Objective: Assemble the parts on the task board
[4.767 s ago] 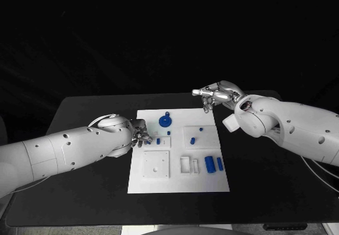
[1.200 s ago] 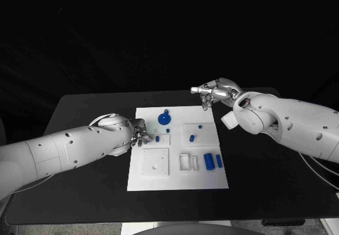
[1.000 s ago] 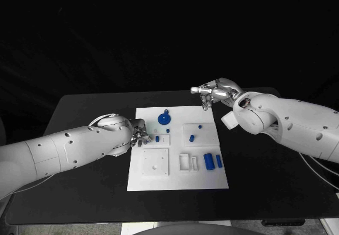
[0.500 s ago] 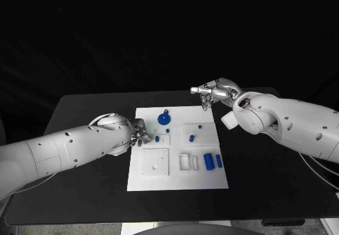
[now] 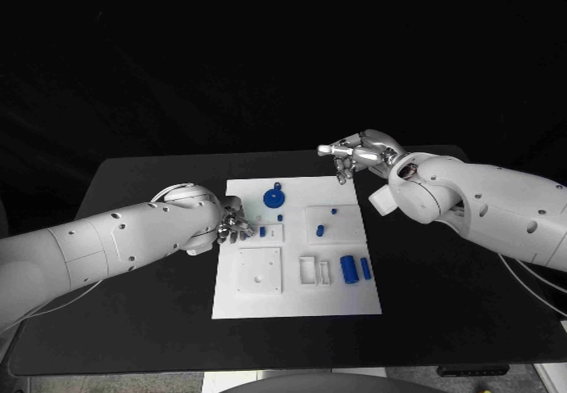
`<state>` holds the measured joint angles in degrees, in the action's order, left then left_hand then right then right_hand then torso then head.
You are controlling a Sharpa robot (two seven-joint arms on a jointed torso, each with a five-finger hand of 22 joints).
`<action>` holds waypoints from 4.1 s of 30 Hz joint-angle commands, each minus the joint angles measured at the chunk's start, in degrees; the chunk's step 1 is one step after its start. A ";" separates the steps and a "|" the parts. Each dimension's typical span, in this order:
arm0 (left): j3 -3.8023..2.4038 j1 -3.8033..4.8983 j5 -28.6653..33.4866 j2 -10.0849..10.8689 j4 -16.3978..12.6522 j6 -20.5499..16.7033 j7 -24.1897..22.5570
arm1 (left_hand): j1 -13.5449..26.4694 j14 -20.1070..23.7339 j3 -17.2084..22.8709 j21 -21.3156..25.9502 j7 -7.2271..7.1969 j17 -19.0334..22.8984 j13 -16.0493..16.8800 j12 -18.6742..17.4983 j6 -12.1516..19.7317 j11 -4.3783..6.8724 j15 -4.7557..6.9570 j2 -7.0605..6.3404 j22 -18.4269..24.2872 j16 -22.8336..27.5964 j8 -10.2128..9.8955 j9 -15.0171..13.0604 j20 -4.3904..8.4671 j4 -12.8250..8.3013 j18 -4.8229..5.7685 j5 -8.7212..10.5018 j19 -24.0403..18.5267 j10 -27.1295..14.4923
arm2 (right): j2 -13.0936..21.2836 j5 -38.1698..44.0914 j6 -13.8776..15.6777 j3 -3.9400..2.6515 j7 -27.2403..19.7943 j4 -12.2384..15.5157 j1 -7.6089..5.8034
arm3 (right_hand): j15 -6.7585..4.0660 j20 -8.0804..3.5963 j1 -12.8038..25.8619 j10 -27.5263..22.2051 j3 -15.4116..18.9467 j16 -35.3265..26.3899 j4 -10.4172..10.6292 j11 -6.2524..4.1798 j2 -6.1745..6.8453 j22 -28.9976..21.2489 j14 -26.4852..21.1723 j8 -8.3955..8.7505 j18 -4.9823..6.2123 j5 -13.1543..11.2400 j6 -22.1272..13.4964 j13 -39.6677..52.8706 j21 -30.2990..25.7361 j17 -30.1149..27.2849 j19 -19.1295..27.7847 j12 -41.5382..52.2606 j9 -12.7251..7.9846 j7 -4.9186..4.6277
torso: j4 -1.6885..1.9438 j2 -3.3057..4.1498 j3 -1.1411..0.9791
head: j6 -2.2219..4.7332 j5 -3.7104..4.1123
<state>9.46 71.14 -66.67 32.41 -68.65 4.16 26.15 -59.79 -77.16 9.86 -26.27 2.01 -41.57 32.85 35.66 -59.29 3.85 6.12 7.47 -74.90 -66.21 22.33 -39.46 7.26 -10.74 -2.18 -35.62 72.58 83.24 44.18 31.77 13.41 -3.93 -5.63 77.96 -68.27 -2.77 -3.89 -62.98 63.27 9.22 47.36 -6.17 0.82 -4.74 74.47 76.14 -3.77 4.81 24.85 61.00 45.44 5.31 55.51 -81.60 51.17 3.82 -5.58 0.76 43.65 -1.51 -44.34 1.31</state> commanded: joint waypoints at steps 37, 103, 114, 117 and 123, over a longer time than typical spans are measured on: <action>0.45 -0.40 1.88 -0.21 1.62 -3.10 1.18 | -2.91 1.75 -11.45 3.71 -1.33 3.10 -0.10 1.41 0.04 -0.27 0.10 -4.88 -1.07 1.27 -2.76 6.90 0.07 12.56 1.07 17.86 0.96 -2.72 | -0.36 0.37 -1.39 -0.03 -0.34 -0.42 0.02 | -0.19 -0.06 -0.02 0.02 -0.53 0.14 -0.19 -0.42 -0.46 0.12 -0.05 0.17 0.14 0.63 0.41 -0.05 -0.29 -0.02 -0.27 0.27 -0.01 -0.09 | 0.06 -0.04 0.01 | 0.07 0.08; -0.45 -0.37 10.38 4.62 -2.80 1.08 -6.81 | 17.36 5.28 42.88 3.14 -1.01 4.89 -0.75 3.10 5.99 -0.75 -0.31 -1.88 -1.24 -0.31 7.63 -4.22 -0.35 3.00 0.50 31.38 -1.59 -6.82 | -0.07 0.52 -2.22 -0.02 0.05 -0.63 0.05 | -0.23 -0.10 0.06 0.01 -1.02 0.13 -0.32 -0.45 -0.24 0.32 -0.04 0.17 0.11 2.12 0.35 -0.05 -0.52 -0.01 -0.37 0.24 -0.02 -0.09 | 0.08 -0.04 0.02 | -0.15 0.31; -0.66 -0.25 11.01 4.62 -1.70 2.19 -6.84 | 24.27 5.00 48.22 1.97 -2.66 4.56 -0.54 3.75 4.66 0.31 0.33 -2.61 -1.23 -1.18 12.41 -12.66 0.23 2.51 0.88 31.09 -1.65 -6.20 | -0.13 0.57 -2.28 -0.02 0.09 -0.72 0.08 | -0.24 -0.11 -0.02 -0.04 -1.27 0.13 -0.48 -0.47 -0.19 0.33 -0.05 0.18 0.10 2.69 0.31 -0.05 -0.55 0.00 -0.36 0.21 -0.03 -0.11 | 0.04 -0.05 0.03 | -0.11 0.28; -0.69 -0.04 11.11 4.25 -0.90 4.19 -6.84 | 21.61 4.18 46.76 1.17 -3.02 4.00 -0.86 3.32 2.77 0.50 0.42 -2.66 -1.23 -1.44 10.48 -15.18 0.27 0.79 0.86 30.97 -1.42 -4.82 | -0.17 0.58 -2.34 -0.02 0.11 -0.75 0.08 | -0.24 -0.11 0.03 -0.04 -1.38 0.13 -0.53 -0.47 -0.15 0.34 -0.04 0.17 0.10 2.95 0.31 -0.04 -0.56 0.00 -0.36 0.22 -0.03 -0.10 | 0.04 -0.06 0.02 | -0.13 0.33; -0.72 0.71 11.26 2.71 1.71 9.91 -5.75 | 18.57 1.54 45.01 -0.42 -3.54 0.93 -0.64 1.94 -2.60 0.83 0.55 -3.83 -1.18 -1.66 2.28 -22.73 0.32 0.21 0.54 29.55 -0.75 -1.97 | -0.37 0.58 -2.48 -0.02 0.17 -0.91 0.10 | -0.24 -0.12 0.11 -0.05 -1.50 0.12 -0.56 -0.47 -0.09 0.35 -0.07 0.18 0.09 3.29 0.29 -0.04 -0.56 0.00 -0.38 0.21 -0.03 -0.11 | -0.04 -0.03 0.03 | -0.13 0.25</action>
<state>8.81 71.57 -56.12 35.52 -67.45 8.48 20.25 -39.63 -75.40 54.86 -26.46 3.22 -40.29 32.06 37.82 -56.56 4.62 6.65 2.62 -74.93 -67.67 25.54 -61.28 7.57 -10.13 -2.18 -6.09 71.49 80.95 43.93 31.91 12.03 -3.93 -5.25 77.06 -68.22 -2.77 -3.89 -62.98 63.27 8.02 47.36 -6.73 0.82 -4.74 74.72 76.14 -3.77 4.82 27.82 60.98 45.45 5.05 55.51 -81.59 51.16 3.82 -5.60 0.76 43.61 -1.48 -44.45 1.61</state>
